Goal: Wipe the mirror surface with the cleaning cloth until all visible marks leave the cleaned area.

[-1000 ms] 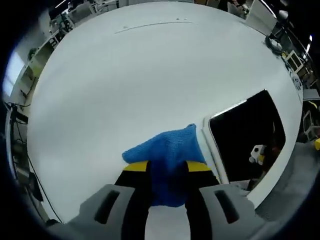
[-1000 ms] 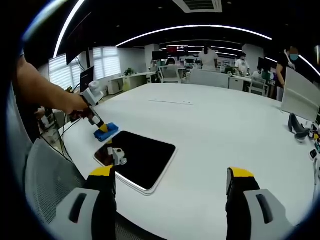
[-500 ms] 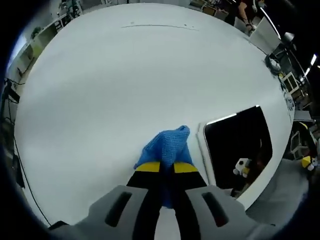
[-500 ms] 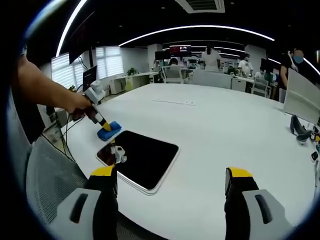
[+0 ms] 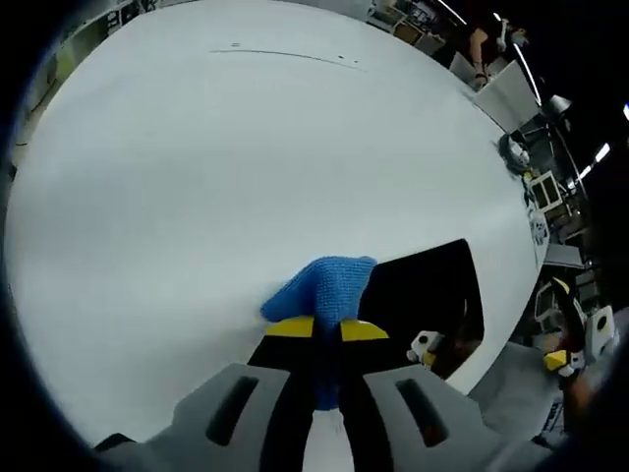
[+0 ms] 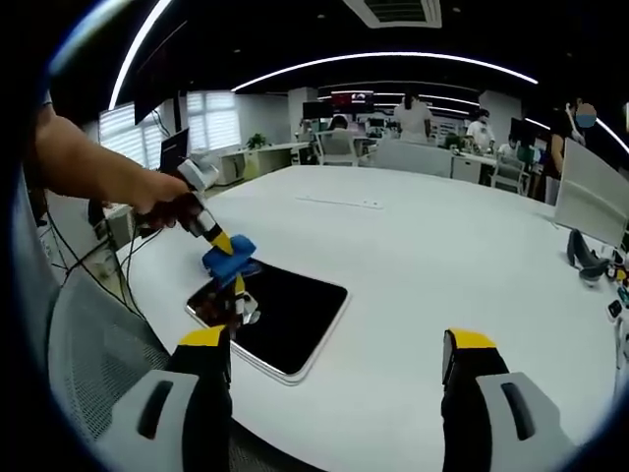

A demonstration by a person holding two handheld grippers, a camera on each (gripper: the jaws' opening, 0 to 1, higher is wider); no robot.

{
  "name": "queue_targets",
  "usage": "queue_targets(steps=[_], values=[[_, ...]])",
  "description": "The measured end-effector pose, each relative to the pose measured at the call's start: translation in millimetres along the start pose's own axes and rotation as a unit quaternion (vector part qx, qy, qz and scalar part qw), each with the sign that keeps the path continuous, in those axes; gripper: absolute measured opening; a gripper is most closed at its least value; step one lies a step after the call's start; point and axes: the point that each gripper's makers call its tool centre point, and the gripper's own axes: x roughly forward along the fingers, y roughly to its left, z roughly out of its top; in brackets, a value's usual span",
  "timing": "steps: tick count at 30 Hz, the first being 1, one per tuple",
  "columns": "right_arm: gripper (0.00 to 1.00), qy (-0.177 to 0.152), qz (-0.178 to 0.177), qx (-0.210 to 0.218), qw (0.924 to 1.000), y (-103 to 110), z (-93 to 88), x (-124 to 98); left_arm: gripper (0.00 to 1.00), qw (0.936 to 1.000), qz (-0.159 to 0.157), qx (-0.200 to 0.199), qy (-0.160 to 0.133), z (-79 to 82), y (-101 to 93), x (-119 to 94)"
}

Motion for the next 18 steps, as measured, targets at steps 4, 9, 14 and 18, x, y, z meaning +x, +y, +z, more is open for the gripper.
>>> queue_targets(steps=[4,9,14,18], values=[[0.88,0.004,0.004,-0.004,1.0,1.7,-1.5,0.5,0.03,0.9997,0.003,-0.023,0.002,-0.3,1.1,9.5],[0.88,0.001,0.003,-0.005,1.0,1.9,-0.2,0.1,0.04,0.9998,-0.001,-0.021,0.003,-1.6,1.4,6.3],[0.88,0.003,0.004,-0.005,1.0,2.0,-0.6,0.4,0.05,1.0,0.003,0.002,0.0,-3.2,-1.5,7.3],[0.88,0.004,0.005,-0.008,0.9999,3.5,-0.6,0.2,0.03,0.9995,0.007,-0.031,-0.004,-2.9,0.8,7.8]])
